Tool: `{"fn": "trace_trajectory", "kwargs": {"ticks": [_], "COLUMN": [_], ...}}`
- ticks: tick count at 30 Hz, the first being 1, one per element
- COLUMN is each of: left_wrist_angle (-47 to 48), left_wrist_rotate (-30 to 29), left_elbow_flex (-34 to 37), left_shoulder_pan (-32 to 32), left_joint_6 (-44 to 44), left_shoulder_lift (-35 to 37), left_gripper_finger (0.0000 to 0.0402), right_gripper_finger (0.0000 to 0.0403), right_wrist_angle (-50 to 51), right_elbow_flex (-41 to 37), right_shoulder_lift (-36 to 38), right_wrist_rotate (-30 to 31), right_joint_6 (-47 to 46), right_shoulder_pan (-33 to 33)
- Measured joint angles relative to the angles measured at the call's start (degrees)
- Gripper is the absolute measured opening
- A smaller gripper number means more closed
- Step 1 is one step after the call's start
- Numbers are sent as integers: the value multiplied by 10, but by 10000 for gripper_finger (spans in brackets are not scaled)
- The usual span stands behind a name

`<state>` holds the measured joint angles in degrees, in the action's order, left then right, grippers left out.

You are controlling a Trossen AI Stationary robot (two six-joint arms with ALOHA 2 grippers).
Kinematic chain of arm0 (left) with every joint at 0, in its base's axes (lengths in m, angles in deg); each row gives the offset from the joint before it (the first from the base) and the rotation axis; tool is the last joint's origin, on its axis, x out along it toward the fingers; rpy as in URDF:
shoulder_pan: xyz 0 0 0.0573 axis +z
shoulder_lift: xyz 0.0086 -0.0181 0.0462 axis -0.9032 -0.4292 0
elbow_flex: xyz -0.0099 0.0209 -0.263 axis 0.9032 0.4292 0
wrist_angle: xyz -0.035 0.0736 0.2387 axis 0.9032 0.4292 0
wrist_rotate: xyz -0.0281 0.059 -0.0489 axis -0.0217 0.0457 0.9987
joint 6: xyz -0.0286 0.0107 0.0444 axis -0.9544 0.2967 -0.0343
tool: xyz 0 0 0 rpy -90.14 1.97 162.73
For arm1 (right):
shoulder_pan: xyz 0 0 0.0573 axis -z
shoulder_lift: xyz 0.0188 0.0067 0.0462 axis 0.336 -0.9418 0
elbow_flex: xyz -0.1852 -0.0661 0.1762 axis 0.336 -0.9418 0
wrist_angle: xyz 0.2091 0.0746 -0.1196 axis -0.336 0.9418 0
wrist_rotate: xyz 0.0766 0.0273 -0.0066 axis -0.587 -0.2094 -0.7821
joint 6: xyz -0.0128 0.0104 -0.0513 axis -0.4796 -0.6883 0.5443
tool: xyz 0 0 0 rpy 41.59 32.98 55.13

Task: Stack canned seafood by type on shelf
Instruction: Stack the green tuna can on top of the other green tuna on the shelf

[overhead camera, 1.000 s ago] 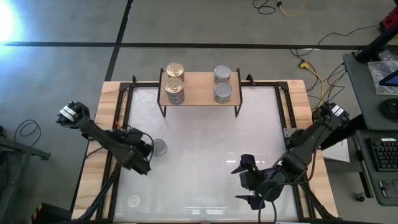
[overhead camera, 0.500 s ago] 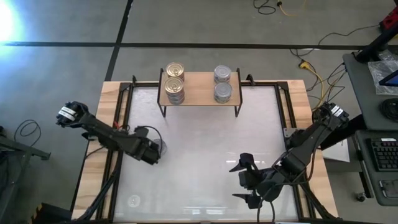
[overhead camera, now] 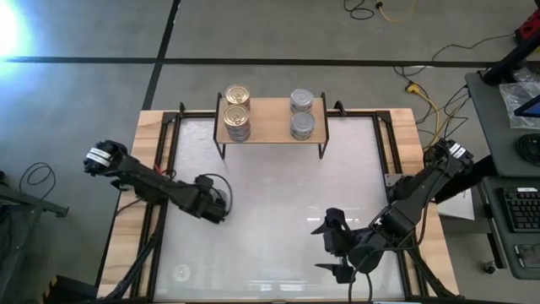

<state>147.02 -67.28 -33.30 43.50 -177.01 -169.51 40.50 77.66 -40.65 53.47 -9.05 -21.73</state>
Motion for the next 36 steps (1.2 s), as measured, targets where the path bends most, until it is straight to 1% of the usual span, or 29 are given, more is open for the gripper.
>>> {"fn": "trace_trajectory", "kwargs": {"ticks": [6, 12, 13, 16, 19, 22, 24, 26, 29, 31, 33, 36], "left_wrist_angle": [-152, -292, -304, -294, -255, -180, -128, -71, -11, 3, -4, -25], "left_wrist_rotate": [-37, -133, -140, -151, -152, -156, -158, -158, -175, -211, -230, -232], "left_elbow_flex": [-35, -93, -107, -148, -173, -182, -181, -175, -163, -151, -134, -102], "left_shoulder_pan": [0, -6, -8, -22, -56, -104, -144, -183, -235, -261, -275, -279], "left_joint_6": [127, 294, 322, 386, 415, 393, 346, 274, 164, 108, 80, 68], "left_shoulder_lift": [-32, -60, -62, -66, -66, -63, -62, -62, -62, -62, -62, -62], "left_gripper_finger": [0, 0, 0, 0, 0, 0, 0, 0, 0, 0, 0, 0], "right_gripper_finger": [400, 400, 400, 400, 400, 400, 400, 400, 400, 400, 400, 400], "right_wrist_angle": [0, 1, 0, 1, -1, -1, -11, -47, -143, -221, -301, -428], "right_elbow_flex": [0, 0, 0, 0, -6, -24, -43, -68, -115, -149, -185, -240], "right_shoulder_lift": [0, 0, 0, 0, -1, -1, -1, -1, -1, -1, -1, -1], "right_wrist_rotate": [-3, -2, -2, -2, 4, 27, 31, 35, 42, 42, 43, 47], "right_joint_6": [0, 0, 0, 4, 9, 9, 11, 24, 67, 94, 112, 144], "right_shoulder_pan": [2, 7, 7, 7, 7, 7, 9, 14, 33, 55, 82, 112]}}
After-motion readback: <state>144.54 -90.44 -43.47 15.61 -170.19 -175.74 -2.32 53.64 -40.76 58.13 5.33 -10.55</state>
